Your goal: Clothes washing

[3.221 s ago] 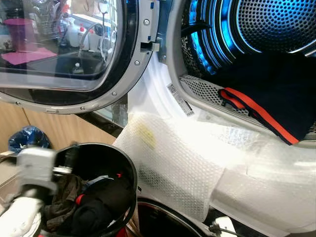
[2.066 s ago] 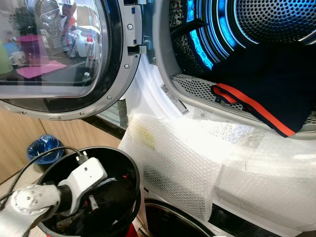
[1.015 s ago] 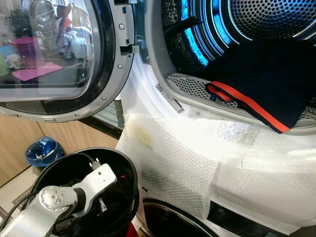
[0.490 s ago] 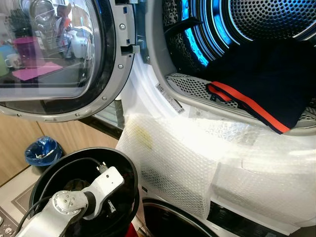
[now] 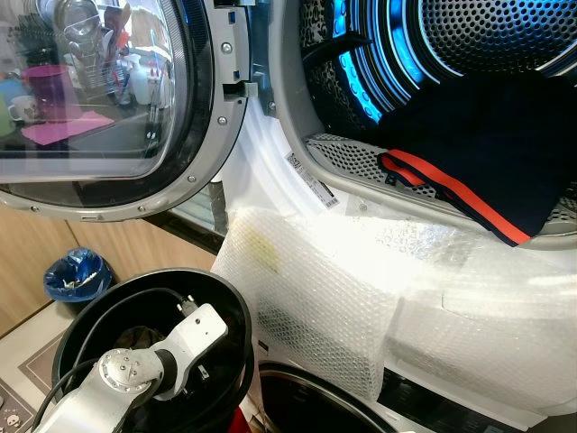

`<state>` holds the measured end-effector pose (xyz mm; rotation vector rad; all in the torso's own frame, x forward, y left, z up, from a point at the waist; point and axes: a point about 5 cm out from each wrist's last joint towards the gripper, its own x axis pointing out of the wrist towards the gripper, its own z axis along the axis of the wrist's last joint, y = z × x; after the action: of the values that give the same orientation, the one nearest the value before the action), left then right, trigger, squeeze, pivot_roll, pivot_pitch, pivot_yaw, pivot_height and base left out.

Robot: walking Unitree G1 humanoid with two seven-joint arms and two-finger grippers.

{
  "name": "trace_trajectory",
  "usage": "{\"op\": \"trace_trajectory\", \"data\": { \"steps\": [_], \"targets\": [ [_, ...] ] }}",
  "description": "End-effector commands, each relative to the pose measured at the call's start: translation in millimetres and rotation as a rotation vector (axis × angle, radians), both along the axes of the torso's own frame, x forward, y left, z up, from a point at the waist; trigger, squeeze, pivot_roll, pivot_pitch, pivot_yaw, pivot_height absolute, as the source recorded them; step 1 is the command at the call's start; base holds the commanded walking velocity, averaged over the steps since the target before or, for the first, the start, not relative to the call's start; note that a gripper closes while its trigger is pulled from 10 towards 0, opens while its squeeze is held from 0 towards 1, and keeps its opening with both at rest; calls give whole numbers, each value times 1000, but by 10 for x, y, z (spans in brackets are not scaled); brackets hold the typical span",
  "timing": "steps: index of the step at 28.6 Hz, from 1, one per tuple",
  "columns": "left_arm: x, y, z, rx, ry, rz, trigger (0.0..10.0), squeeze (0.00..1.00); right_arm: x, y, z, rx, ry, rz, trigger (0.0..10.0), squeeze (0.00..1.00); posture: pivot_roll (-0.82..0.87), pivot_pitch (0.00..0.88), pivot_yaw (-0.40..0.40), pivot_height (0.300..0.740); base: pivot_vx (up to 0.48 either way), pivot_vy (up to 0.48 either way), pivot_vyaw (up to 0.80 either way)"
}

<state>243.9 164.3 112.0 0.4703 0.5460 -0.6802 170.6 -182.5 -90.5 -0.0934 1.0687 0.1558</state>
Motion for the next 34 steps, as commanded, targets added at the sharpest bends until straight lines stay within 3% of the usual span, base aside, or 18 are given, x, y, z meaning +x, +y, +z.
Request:
{"op": "trace_trajectory", "data": {
  "steps": [1, 21, 30, 34],
  "targets": [
    [-25, -4, -18, 17, 16, -3, 0, 0, 19, 9, 6, -1, 2, 3, 10000, 0, 122, 0, -64, 740, 0, 0, 0],
    [-56, 66, 28, 18, -4, 87, 0, 0, 73, 67, 24, -5, 3, 60, 10000, 0, 166, 0, -76, 740, 0, 0, 0],
    [-64, 232, 391, -40, -104, 187, 0, 0, 88, 105, 28, -7, 5, 108, 10000, 0, 205, 0, -88, 740, 0, 0, 0],
    [-146, 268, 718, -106, -165, 116, 0, 0, 104, 143, 34, 3, 3, 140, 10000, 0, 234, 0, -94, 740, 0, 0, 0]
  ]
}}
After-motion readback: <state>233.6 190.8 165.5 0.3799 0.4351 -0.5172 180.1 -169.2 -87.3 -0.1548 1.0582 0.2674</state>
